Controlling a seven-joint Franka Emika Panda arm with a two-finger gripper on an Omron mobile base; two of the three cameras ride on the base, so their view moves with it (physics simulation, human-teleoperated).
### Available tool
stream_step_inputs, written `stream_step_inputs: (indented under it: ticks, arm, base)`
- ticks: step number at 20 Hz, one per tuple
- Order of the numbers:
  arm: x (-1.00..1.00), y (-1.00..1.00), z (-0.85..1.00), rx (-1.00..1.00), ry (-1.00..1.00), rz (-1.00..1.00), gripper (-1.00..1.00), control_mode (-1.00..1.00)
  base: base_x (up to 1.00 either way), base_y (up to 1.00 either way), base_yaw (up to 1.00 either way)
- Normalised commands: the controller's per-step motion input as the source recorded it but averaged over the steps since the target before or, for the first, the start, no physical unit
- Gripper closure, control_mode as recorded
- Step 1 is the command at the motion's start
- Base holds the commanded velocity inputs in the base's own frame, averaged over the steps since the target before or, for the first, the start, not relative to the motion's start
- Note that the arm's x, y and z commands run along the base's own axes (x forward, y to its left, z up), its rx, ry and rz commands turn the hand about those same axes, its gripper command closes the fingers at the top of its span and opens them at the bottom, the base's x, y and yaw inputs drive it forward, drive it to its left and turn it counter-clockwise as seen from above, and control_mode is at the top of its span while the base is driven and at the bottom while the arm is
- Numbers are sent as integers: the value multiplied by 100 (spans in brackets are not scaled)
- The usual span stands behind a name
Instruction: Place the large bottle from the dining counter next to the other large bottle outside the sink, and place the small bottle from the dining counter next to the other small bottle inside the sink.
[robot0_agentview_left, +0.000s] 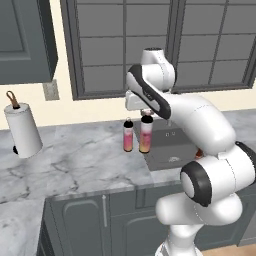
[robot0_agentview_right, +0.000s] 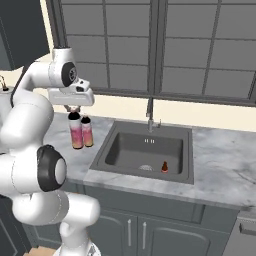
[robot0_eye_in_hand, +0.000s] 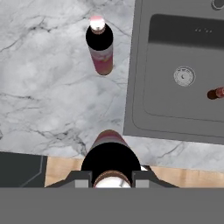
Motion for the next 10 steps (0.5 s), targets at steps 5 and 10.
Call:
stream_step_inputs:
  ticks: [5, 10]
  arm:
    - [19, 0, -27, 0, -3, 0, 100, -100]
    - [25, 3, -42, 0, -4, 0, 100, -100]
  base:
    - [0, 0, 0]
    - [0, 0, 0]
